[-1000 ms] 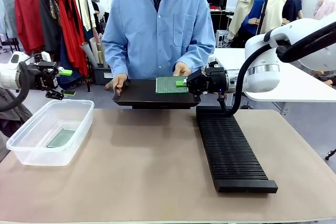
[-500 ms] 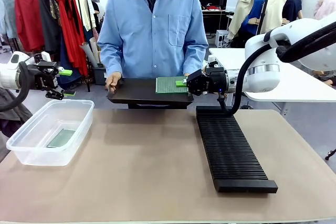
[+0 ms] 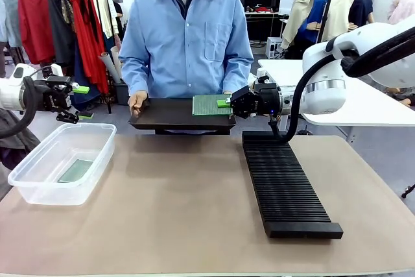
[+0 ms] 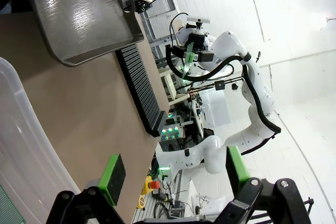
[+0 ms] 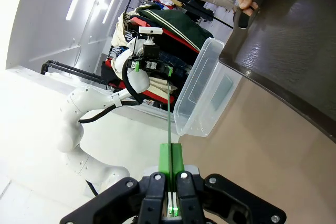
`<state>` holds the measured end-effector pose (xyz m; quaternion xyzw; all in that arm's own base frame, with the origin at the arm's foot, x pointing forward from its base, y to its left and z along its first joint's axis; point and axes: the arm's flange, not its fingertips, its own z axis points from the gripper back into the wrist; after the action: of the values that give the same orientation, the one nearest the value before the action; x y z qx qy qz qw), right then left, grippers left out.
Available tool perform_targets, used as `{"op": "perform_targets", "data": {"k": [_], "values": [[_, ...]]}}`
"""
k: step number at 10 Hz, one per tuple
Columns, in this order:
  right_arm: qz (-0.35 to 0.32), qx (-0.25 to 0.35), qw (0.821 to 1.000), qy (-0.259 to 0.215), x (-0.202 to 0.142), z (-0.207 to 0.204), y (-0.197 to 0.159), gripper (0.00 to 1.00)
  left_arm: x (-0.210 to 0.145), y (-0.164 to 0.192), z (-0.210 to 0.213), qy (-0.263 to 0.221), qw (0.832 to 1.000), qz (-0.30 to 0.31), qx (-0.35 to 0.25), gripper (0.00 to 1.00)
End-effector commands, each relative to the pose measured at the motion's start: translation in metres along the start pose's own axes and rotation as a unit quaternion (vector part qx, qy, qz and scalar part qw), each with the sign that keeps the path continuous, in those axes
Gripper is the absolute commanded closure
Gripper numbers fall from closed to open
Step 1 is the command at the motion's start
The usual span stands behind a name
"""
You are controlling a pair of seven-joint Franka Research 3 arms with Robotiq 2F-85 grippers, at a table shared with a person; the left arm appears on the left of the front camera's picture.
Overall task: Sort PCBs into racks and boxes based on the side picked up.
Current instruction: If the short side of the Blank PCB is picked up, insert it into the PCB Rack ; if the long side is picked up, place it in the Organizing box.
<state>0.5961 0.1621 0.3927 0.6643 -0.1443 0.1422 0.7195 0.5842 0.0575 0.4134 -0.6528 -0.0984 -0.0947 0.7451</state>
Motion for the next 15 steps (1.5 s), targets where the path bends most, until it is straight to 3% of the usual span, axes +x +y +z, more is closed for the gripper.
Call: {"op": "perform_targets", "data": {"k": [1,8,11,15], "values": [[0.002,0.001,1.000,-0.001,0.000,-0.001,0.001,1.00,0.000,-0.001,0.001,-0.001,1.000,-0.001,-0.002,0.00],[0.000,0.000,1.000,0.000,0.000,0.000,0.000,1.00,0.000,-0.001,0.001,-0.001,1.000,-0.001,-0.002,0.00],[0.037,0.000,0.999,-0.010,-0.002,0.032,0.002,1.00,0.000,-0.001,0.001,-0.001,1.000,-0.001,-0.002,0.00],[0.046,0.019,0.998,-0.023,-0.012,0.090,-0.022,1.00,0.000,-0.001,0.001,-0.001,1.000,-0.001,-0.002,0.00]]}}
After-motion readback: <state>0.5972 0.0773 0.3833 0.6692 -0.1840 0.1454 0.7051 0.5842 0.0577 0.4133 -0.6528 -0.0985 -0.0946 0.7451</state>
